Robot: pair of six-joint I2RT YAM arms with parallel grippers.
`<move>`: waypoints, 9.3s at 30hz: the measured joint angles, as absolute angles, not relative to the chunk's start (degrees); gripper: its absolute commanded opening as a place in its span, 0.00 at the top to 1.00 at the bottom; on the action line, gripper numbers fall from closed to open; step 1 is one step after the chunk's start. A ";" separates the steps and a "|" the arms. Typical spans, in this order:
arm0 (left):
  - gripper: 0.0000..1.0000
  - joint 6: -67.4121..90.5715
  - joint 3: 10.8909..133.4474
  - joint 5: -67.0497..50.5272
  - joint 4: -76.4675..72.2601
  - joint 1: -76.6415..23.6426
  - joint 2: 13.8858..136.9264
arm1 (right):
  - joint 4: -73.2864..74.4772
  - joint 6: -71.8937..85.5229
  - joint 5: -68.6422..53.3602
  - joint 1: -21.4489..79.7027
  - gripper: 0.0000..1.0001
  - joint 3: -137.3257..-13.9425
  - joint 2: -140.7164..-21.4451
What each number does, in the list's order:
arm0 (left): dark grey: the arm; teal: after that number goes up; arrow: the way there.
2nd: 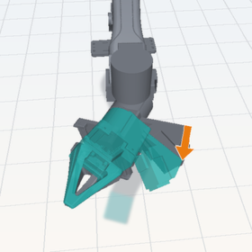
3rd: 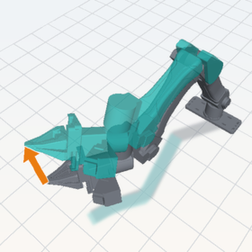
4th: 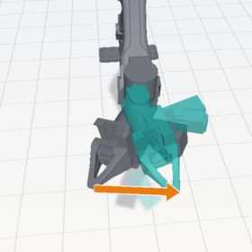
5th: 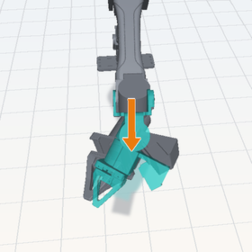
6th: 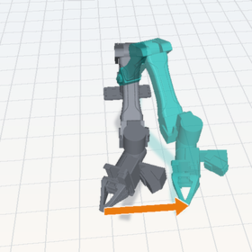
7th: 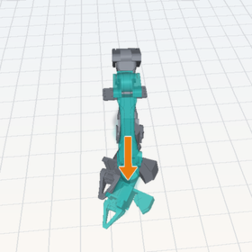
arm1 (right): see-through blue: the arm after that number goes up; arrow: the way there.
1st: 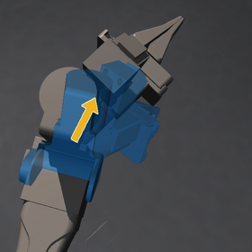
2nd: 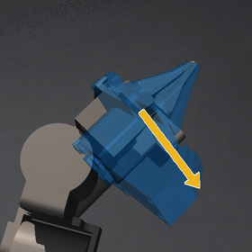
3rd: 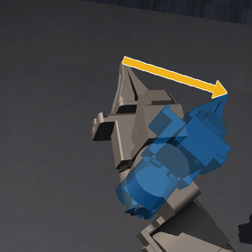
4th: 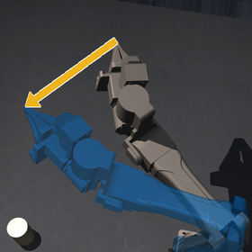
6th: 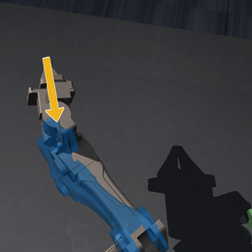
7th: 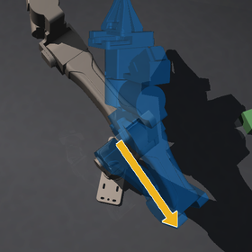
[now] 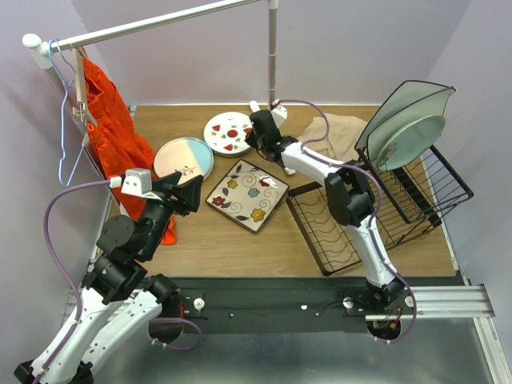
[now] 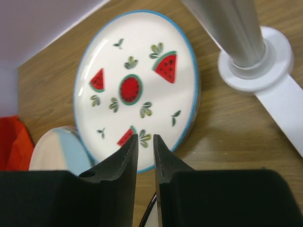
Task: Unload the plates from the dish rack
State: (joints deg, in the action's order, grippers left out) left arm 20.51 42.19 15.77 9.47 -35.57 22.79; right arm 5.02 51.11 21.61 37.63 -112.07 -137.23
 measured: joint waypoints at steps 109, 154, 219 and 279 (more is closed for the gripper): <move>0.63 -7.53 125.08 19.92 -15.46 -68.88 131.85 | 11.03 16.40 30.00 37.65 0.00 -83.46 -26.55; 0.39 13.45 132.73 16.08 -0.21 -66.70 126.21 | 11.00 14.66 33.52 38.02 0.00 -83.46 -25.41; 0.80 -9.78 129.86 19.97 -14.28 -67.22 133.19 | 10.50 13.43 35.33 40.18 0.00 -83.50 -23.44; 1.00 -16.88 129.95 19.66 -14.04 -68.93 132.27 | 10.33 12.36 36.80 40.82 0.00 -83.29 -23.49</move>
